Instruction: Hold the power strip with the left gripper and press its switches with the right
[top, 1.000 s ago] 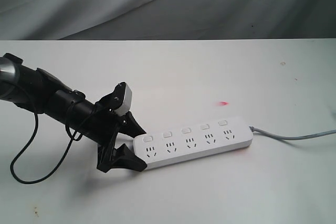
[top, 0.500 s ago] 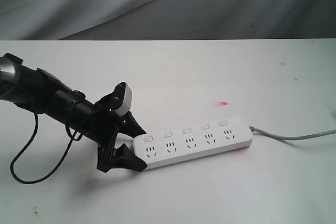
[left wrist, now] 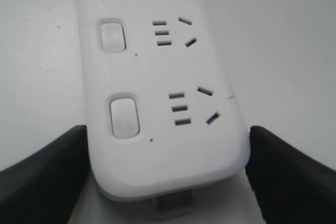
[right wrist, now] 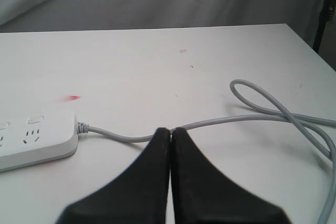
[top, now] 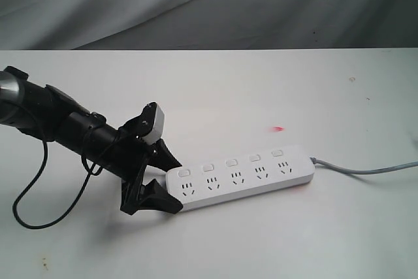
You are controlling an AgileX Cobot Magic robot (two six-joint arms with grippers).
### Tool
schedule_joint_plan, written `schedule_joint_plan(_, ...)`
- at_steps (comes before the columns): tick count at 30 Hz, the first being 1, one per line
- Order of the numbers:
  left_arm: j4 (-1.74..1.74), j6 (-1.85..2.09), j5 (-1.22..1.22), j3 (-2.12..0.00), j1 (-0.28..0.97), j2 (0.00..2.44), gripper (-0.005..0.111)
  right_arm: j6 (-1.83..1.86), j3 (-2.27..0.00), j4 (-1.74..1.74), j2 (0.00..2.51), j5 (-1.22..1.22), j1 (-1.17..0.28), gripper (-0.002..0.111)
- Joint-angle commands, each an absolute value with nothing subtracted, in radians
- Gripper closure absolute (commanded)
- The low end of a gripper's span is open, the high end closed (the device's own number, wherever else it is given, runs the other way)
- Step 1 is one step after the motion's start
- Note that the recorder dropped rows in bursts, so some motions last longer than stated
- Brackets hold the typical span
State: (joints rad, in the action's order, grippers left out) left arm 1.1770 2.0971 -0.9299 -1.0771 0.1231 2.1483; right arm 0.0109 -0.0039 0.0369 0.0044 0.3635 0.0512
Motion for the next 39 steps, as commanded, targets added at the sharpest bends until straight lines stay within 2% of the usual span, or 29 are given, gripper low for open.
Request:
schedule_joint_plan(1, 1.171, 2.094, -0.918, -1.073, 0.127, 2.150, 0.077, 0.007, 0.000, 0.041, 0.000, 0.347, 0.060, 0.108)
schedule_joint_plan(35, 1.248, 2.094, -0.918, -1.073, 0.127, 2.150, 0.077, 0.007, 0.000, 0.041, 0.000, 0.347, 0.060, 0.108)
schedule_joint_plan(37, 1.246, 2.094, -0.918, -1.073, 0.127, 2.150, 0.075, 0.007, 0.000, 0.041, 0.000, 0.347, 0.060, 0.108)
schedule_joint_plan(39, 1.233, 2.094, -0.918, -1.073, 0.127, 2.150, 0.066, 0.007, 0.000, 0.041, 0.000, 0.347, 0.060, 0.108)
